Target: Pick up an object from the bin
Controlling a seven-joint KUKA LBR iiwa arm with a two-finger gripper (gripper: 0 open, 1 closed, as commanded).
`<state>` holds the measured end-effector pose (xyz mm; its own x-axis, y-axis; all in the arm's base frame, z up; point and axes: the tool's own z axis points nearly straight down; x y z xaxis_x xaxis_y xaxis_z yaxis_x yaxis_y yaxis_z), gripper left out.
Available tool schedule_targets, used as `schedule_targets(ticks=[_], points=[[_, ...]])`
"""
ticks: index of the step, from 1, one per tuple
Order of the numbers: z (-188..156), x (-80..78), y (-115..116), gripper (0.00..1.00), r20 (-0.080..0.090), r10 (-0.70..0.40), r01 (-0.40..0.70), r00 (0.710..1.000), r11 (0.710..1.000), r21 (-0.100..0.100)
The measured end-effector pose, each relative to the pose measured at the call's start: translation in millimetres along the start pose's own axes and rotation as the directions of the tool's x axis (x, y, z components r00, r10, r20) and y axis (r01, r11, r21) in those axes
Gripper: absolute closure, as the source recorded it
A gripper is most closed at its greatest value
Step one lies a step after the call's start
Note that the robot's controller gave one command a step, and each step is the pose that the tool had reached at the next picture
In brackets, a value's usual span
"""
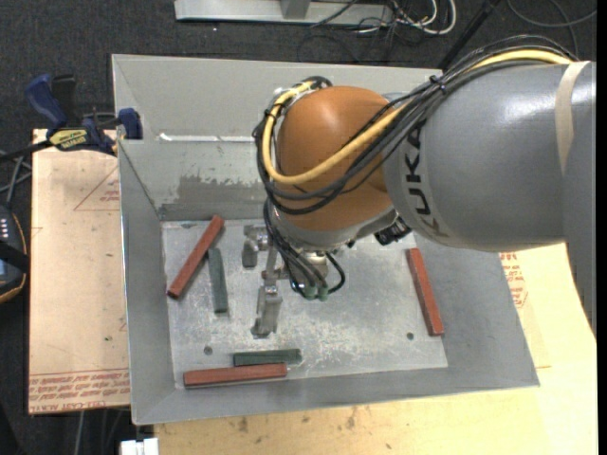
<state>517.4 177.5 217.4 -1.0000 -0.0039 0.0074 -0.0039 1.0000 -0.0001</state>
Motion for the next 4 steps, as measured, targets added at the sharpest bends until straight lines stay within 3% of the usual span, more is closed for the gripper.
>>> schedule_targets(ticks=[1, 2, 3, 4], points=[[-3.9, -1.9, -1.1, 0.0, 0.007, 0.004, -0.004, 1.0, 1.0, -0.001], [58.2, 13.4, -2.3, 0.0, 0.011, -0.098, 0.098, 0.995, 0.995, -0.001], [71.3, 31.7, 4.4, 0.0, 0.003, -0.366, 0.365, 0.931, 0.931, 0.001], [72.4, 32.9, -14.6, 0.0, 0.007, -0.238, 0.238, 0.971, 0.971, 0.001]])
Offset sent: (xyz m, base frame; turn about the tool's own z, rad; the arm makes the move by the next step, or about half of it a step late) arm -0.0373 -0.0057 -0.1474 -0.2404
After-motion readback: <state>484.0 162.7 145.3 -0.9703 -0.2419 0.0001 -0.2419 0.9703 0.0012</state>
